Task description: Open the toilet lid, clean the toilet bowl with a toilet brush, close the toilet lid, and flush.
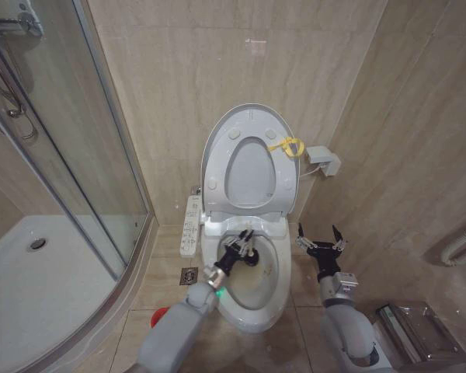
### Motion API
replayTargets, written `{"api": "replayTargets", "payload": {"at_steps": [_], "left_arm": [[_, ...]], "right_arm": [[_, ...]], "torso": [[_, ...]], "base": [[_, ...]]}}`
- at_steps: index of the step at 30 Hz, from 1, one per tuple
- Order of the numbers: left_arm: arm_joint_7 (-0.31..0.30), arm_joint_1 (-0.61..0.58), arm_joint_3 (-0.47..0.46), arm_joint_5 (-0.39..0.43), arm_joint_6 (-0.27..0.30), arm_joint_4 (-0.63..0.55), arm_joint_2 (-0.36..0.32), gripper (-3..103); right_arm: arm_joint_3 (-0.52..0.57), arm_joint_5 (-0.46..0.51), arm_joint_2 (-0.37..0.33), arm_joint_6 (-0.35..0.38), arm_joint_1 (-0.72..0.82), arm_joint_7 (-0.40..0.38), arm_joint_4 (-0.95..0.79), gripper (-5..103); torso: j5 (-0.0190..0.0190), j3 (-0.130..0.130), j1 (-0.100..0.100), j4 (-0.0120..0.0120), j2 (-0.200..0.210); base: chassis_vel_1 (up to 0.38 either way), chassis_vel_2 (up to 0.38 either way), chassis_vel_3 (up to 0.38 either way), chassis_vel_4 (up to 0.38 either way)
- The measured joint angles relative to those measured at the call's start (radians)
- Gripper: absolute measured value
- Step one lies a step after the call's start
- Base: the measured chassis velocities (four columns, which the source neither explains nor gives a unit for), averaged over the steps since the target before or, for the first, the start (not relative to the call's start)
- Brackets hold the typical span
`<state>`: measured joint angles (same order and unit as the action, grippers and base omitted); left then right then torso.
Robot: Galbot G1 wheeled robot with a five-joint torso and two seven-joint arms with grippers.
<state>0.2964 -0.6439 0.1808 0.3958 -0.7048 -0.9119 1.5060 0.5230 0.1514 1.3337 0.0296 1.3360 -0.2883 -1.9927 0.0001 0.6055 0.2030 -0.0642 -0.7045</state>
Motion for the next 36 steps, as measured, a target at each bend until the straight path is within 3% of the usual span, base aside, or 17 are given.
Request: {"api": "replayTargets", "payload": {"at_steps": [10, 36], "left_arm": [[0.018, 0.057, 0.031, -0.004, -0.022, 0.116, 0.093, 15], [0.025, 0.065, 0.004, -0.021, -0.034, 0.139, 0.098, 15]], "right_arm": [[0.000, 0.000, 0.000, 0.000, 0.000, 0.000, 0.000, 100], [0.000, 0.000, 0.000, 0.000, 0.000, 0.000, 0.000, 100]], "torso": [[0.0000, 0.000, 0.000, 0.0002, 0.000], [-0.0001, 0.000, 0.000, 0.0000, 0.000]], "base": [[0.000, 0.000, 0.000, 0.000], [0.000, 0.000, 0.000, 0.000]]}}
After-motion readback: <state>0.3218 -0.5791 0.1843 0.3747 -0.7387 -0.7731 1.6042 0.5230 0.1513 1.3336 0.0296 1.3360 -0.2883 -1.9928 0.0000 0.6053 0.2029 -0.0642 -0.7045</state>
